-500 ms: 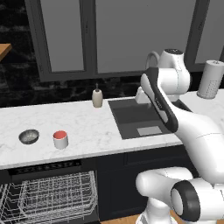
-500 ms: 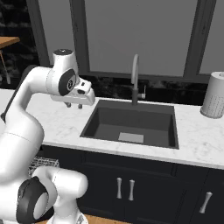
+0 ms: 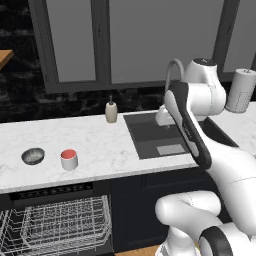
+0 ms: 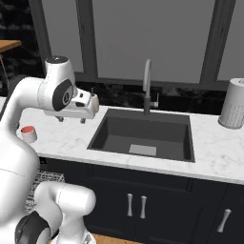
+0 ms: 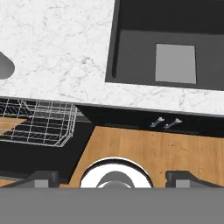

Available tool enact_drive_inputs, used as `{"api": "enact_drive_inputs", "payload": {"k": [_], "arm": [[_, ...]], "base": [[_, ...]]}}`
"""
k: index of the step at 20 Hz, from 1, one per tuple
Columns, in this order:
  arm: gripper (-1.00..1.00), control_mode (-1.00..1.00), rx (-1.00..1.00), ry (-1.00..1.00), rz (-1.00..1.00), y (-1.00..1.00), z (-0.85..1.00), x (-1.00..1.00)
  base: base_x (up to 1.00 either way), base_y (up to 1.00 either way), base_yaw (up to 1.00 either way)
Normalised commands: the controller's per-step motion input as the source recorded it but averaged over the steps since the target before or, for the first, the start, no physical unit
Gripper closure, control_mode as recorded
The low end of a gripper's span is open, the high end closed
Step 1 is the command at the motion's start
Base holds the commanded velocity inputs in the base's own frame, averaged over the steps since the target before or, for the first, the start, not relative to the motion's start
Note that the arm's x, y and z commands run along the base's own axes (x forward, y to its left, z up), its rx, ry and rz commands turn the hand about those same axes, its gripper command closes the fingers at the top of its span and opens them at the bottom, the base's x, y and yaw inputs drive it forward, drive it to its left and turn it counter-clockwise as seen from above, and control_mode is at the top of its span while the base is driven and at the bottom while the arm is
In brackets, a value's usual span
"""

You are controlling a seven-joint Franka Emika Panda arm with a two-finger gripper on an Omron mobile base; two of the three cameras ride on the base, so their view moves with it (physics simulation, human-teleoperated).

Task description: Pick up the cup and bowl from the counter, place them in the dishwasher, and close the dishwasher door.

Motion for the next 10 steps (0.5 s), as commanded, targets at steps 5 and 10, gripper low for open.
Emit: {"api": "enact_drive_inputs", "payload": {"k": [5, 10], "arm": [[-1.00, -1.00, 0.00, -0.04, 0.08, 0.65, 0.00, -0.25], [-1.00, -1.00, 0.02, -0.01, 0.03, 0.83, -0.11, 0.01]], "base": [[0.00, 0.00, 0.00], [0.00, 0.00, 0.00]]}}
